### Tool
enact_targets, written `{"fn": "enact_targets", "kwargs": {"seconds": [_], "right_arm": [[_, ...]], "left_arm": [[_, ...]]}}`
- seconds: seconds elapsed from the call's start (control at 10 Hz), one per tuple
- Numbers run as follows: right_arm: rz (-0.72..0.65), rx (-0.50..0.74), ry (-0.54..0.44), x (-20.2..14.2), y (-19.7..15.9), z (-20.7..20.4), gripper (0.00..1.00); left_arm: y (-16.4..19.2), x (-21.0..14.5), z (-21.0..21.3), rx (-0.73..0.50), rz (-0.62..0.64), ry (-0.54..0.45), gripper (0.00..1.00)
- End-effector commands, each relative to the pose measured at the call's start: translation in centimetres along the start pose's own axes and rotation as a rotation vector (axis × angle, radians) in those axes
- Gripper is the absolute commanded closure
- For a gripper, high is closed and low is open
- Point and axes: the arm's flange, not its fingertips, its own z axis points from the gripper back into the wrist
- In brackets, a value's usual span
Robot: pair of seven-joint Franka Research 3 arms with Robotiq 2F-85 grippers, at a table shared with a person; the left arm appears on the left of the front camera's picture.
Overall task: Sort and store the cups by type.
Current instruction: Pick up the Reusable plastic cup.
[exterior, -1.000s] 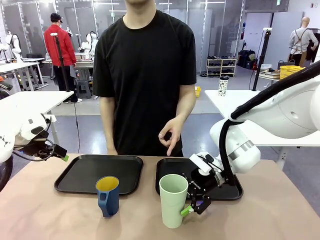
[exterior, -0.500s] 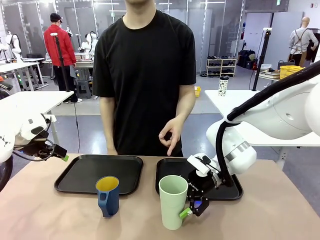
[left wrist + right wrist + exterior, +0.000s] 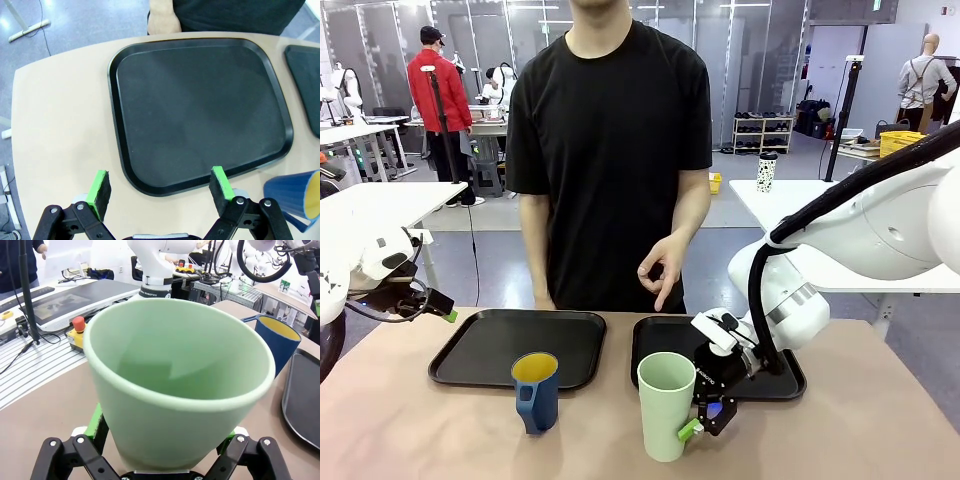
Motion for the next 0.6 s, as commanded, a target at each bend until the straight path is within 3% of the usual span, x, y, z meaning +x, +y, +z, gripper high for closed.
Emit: {"fn": "enact_targets", "kwargs": {"seconds": [0.0,0.5], "right_arm": [[0.038,0.013,-0.002,-1.04,0.63,-0.35,0.0],[0.057,-0.028,0.0,-0.96,0.86,0.12,0.49]], "left_arm": [[-0.09,0.09,0.23,0.0,0.0,-0.004,0.0],[-0.09,0.09,0.23,0.0,0.0,-0.004,0.0]]}}
